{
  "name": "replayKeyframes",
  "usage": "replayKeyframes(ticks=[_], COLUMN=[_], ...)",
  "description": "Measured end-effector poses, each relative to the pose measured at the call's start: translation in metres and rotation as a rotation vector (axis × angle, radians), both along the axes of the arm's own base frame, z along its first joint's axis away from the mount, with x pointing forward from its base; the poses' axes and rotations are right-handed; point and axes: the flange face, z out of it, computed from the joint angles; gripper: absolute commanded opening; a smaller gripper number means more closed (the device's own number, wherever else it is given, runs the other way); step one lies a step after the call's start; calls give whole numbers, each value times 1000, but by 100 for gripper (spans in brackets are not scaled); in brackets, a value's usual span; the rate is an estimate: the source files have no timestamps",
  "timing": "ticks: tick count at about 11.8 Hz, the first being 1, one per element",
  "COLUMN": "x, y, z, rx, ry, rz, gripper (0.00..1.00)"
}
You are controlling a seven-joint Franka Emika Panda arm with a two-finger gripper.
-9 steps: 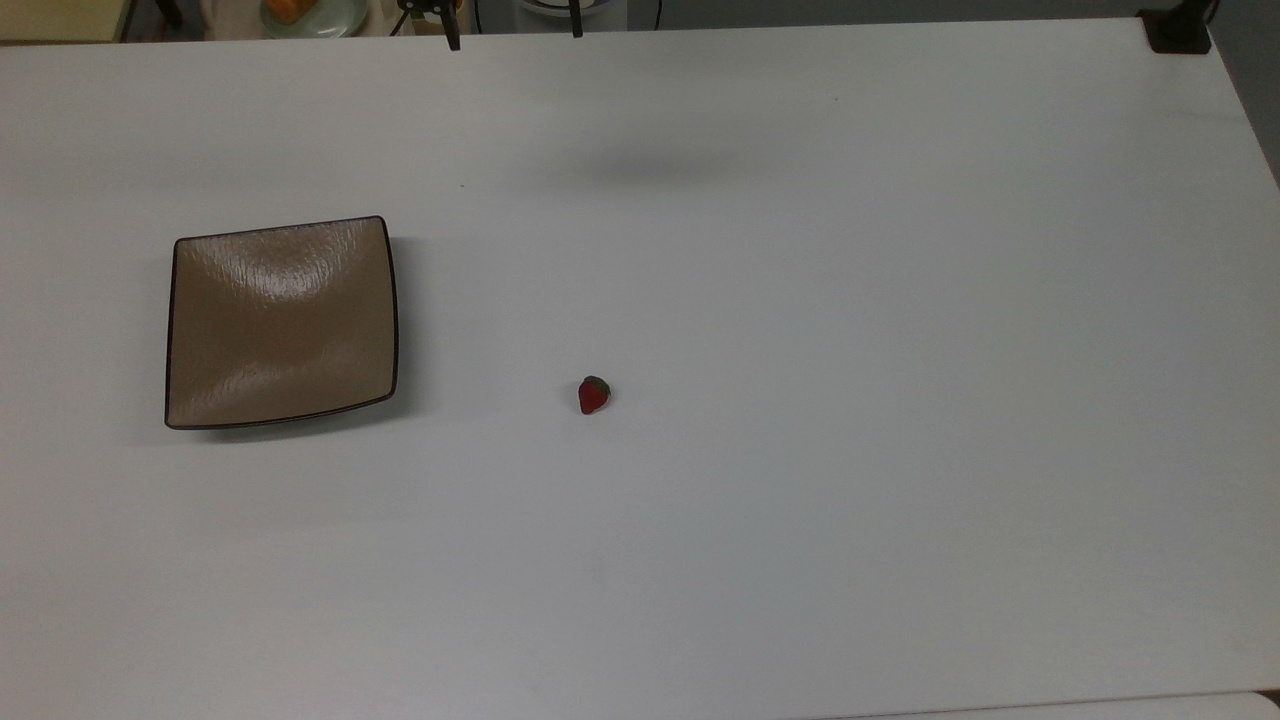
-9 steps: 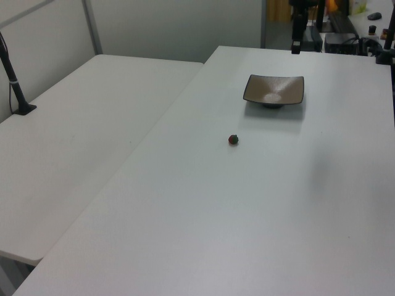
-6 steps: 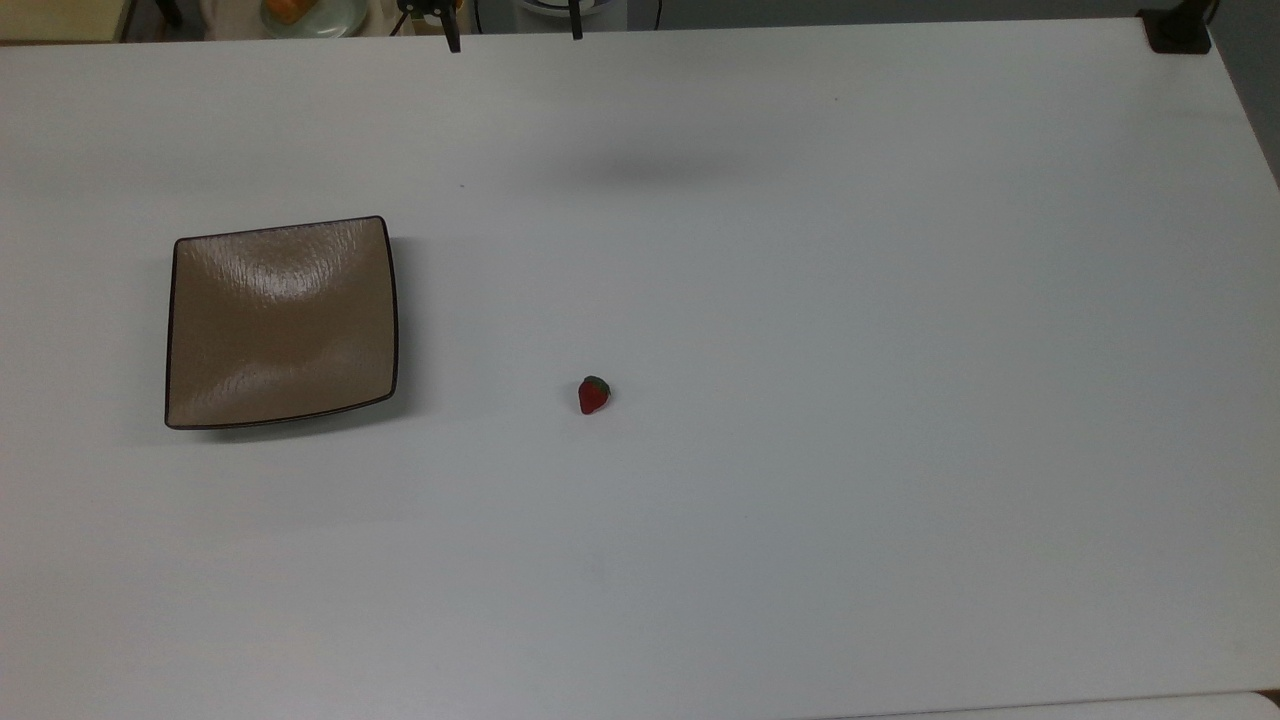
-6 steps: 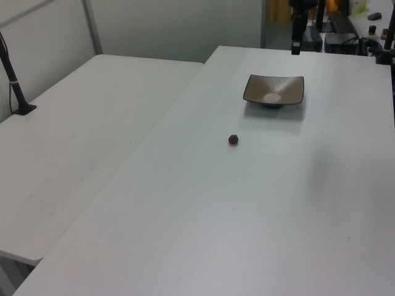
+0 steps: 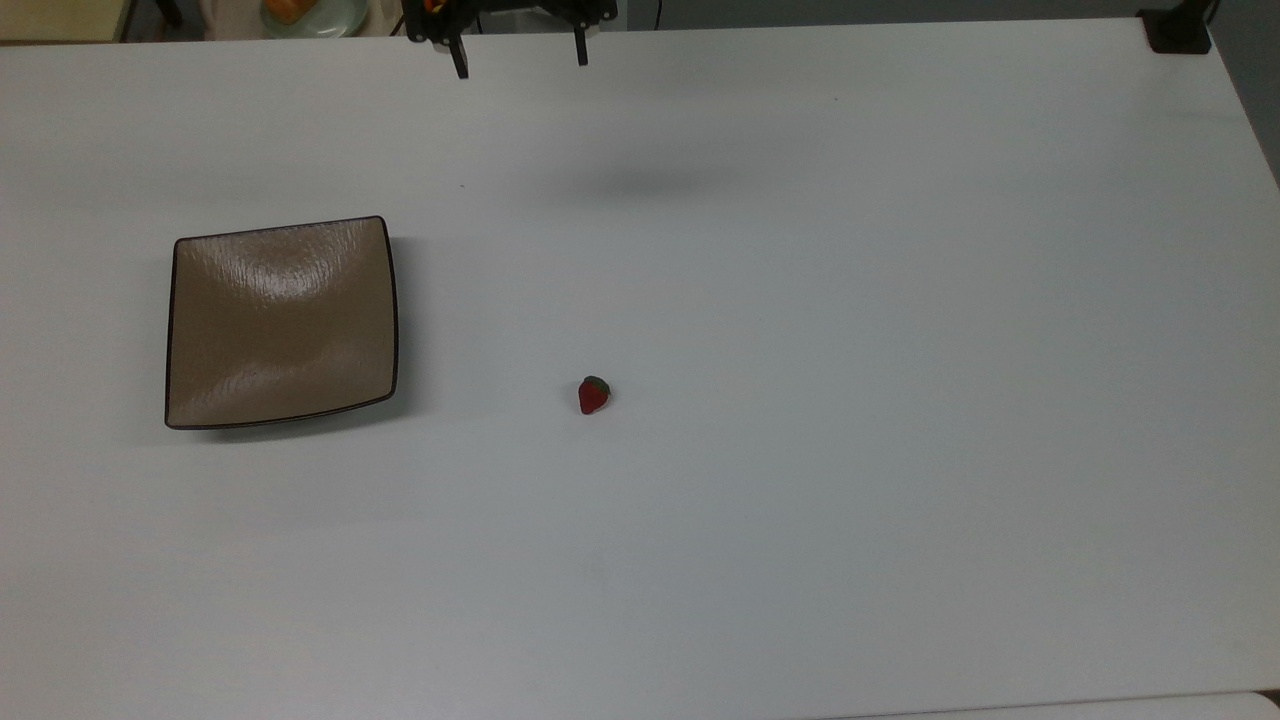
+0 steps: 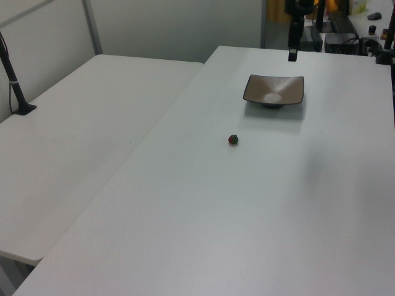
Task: Strawberries on a ceramic plate
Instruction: 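Move the open gripper down from above toward the table, then move the open gripper over the red strawberry and lower it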
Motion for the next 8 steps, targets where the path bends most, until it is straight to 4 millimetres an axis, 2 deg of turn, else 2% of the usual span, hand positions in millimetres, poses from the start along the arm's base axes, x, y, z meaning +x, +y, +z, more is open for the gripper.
replayKeyframes(ticks=[8], x=[54], y=[9], z=[-57], rx=[-10], ry=[-24], rz=[1], gripper=[100])
